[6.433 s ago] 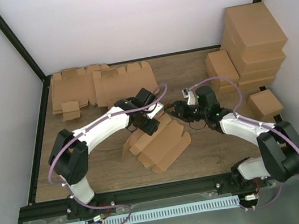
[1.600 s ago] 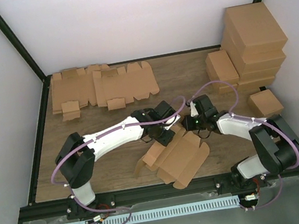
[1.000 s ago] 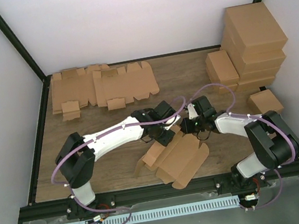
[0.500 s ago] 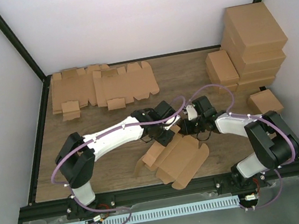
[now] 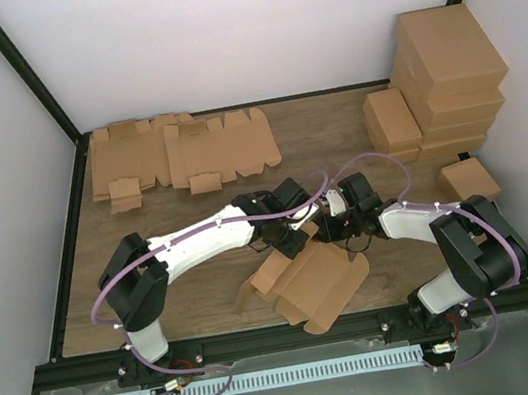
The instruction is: Fold the paper box
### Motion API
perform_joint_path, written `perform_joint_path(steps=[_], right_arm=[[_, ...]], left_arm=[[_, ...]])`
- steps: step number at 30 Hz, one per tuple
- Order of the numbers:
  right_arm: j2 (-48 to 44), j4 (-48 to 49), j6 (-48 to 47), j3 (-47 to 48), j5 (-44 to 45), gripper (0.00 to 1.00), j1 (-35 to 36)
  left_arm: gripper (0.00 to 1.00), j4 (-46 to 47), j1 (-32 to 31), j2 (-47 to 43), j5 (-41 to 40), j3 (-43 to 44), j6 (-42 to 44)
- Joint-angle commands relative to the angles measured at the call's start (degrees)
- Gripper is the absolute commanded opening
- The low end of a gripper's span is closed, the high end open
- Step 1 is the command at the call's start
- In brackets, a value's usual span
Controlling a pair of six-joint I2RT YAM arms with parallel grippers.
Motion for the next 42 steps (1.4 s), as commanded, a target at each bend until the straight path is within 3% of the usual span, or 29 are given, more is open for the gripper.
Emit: perform_joint_path(steps=[1, 4, 9, 19, 32, 40, 42], right_arm=[[0.0, 1.4, -1.9, 0.4, -2.6, 0.08, 1.9], [-3.0, 1.6, 1.1, -0.9, 4.1, 0.02, 1.7], [-11.1, 4.9, 5.7, -6.2, 8.9, 0.01, 0.1], [-11.5, -3.6, 10.5, -2.8, 21.5, 0.01, -1.4], [-7.2, -0.3, 2.2, 0.5, 3.5, 0.01, -1.4], [-7.1, -1.9, 0.0, 0.7, 1.5, 0.01, -1.4], [-7.9, -3.3, -0.2, 1.3, 4.9, 0.09, -1.4]], left_arm=[[0.49, 0.3, -0.2, 2.6, 1.5, 0.6, 0.3], [0.49, 0.1, -0.2, 2.4, 1.3, 0.7, 0.5], [0.49, -0.1, -0.3, 1.9, 0.8, 0.3, 0.5], [0.49, -0.1, -0.3, 1.6, 0.4, 0.4, 0.8], [0.49, 0.0, -0.3, 1.5, 1.2, 0.3, 1.1], [0.49, -0.2, -0.2, 1.5, 1.2, 0.3, 1.1], [0.49, -0.1, -0.2, 1.6, 1.2, 0.2, 1.0]])
